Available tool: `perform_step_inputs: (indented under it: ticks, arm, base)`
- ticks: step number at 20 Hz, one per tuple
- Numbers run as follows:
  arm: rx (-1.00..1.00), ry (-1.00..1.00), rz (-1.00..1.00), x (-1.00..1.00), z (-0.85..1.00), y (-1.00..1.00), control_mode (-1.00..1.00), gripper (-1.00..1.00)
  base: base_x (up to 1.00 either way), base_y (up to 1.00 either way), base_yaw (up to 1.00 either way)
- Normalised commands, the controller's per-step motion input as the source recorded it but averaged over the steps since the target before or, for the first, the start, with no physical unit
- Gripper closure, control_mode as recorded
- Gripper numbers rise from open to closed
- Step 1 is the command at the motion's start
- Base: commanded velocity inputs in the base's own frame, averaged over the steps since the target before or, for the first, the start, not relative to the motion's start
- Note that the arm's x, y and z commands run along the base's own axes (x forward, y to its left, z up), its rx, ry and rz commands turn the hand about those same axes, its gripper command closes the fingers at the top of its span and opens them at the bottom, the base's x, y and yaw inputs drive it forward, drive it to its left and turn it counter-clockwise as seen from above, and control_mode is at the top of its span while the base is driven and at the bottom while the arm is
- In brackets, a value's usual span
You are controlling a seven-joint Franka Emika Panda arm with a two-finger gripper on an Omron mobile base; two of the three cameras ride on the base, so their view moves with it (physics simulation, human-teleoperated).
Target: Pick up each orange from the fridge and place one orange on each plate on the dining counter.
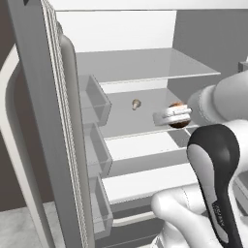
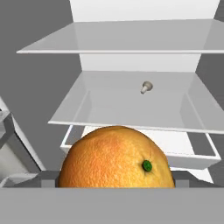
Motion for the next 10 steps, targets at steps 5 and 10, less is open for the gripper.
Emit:
perform_step_inputs:
  ticks: [5, 10]
  arm:
    - [0.0, 0.06, 0.0, -0.82, -0.38, -0.33, -1.0, 1.0]
    - [0.0, 0.07, 0.0, -0.15, -0.01, -0.31, -1.0, 1.0]
  base:
    - [0.0, 0.0, 0.0]
    - [0.0, 0.0, 0.0]
